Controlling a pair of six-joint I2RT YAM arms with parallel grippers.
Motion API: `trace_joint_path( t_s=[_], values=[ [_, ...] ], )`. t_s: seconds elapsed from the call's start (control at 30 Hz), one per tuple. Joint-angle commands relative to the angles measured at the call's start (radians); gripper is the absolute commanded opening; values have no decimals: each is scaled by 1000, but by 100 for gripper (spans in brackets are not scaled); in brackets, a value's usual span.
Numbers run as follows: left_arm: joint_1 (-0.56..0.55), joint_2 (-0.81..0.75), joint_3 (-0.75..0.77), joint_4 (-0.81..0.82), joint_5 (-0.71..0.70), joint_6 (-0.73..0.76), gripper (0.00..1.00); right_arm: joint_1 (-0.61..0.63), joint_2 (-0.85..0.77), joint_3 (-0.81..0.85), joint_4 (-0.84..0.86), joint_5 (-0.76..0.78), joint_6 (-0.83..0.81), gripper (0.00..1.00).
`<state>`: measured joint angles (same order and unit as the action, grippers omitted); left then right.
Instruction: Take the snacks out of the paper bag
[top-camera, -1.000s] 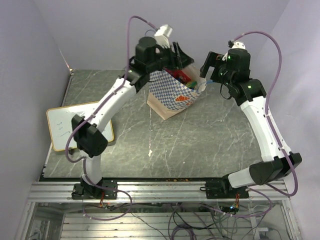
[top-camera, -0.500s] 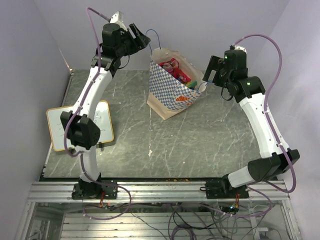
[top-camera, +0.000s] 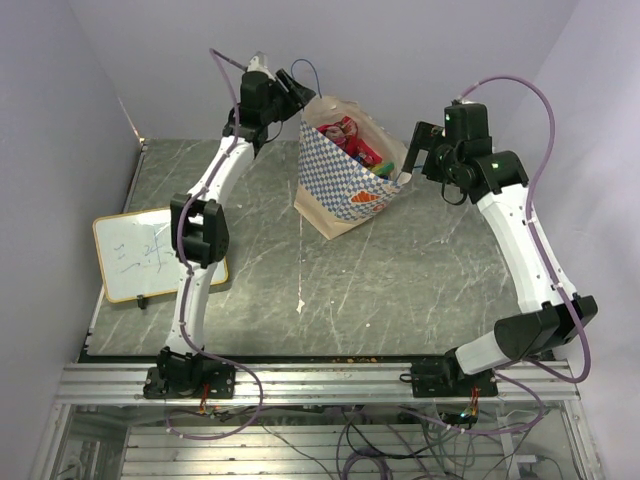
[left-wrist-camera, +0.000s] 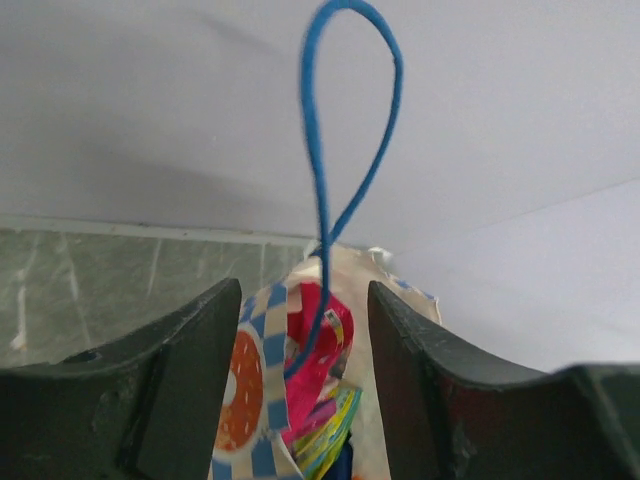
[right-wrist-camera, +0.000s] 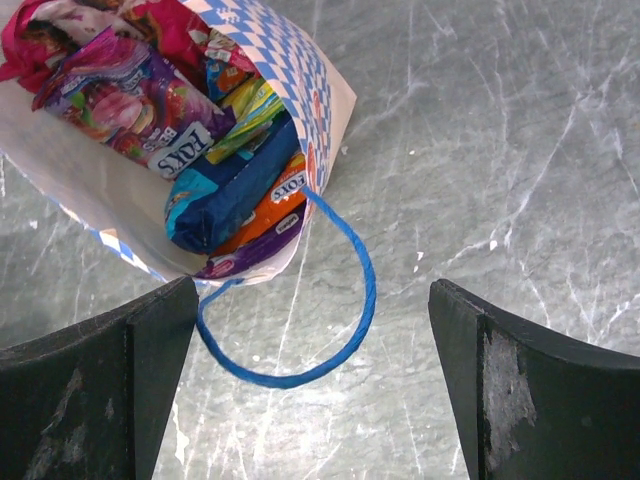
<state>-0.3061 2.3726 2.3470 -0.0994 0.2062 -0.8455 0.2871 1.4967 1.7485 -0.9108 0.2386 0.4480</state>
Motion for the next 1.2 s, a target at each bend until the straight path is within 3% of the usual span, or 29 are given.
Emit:
trace_joint_path(
  t_s=[0.0,0.07,0.13,0.33,0.4,0.53,0.63,0.73,0.9,1.17],
  values=[
    [12,44,67,276,33,-127,62,-9,-39,-29,-4,-63,-26,100],
    [17,74,114,284,39,-141,52,-11,-38,-39,2,-68,-17,100],
    [18,90,134,314,54,-158,26,-11,-27,-30,1,-68,-5,100],
    [16,29,68,297,69,-172,7,-16,24,23,-27,-96,73,97],
    [12,-16,42,279,85,-161,7,-18,48,71,-58,-97,86,93],
    [-7,-142,-85,250,61,-123,7,-20,57,79,-47,-97,78,63],
    [-23,-236,-204,264,63,-141,7,-18,101,115,-59,-85,42,38],
    [-42,-315,-276,232,83,-135,7,-17,140,171,-70,-112,4,3],
    [-58,-457,-358,102,107,-100,7,-18,135,238,-66,-293,-67,0],
    [-82,-791,-729,69,51,-123,7,36,29,67,5,-683,-148,0]
  ],
)
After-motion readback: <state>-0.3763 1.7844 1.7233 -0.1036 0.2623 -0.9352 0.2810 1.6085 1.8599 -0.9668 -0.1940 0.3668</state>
